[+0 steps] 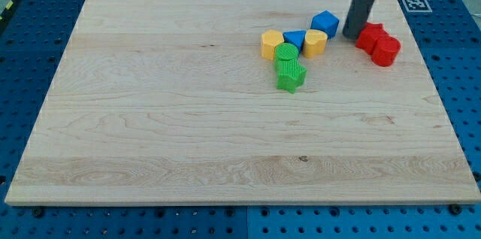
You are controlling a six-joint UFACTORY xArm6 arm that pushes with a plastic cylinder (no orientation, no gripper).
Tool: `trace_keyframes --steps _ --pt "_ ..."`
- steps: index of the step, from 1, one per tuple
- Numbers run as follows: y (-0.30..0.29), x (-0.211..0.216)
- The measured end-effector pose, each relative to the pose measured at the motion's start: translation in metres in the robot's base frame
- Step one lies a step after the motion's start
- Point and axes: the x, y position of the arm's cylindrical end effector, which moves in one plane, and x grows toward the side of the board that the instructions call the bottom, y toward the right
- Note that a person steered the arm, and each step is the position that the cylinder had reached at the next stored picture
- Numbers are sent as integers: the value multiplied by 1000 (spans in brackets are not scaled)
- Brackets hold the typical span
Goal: Make a diagonal line with green blocks and yellow blocks
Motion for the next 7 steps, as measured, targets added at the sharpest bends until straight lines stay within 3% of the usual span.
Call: trace_keyframes --steps 3,5,7 --pt "18 -36" --pt "-35 -56" --pt "-57 -20"
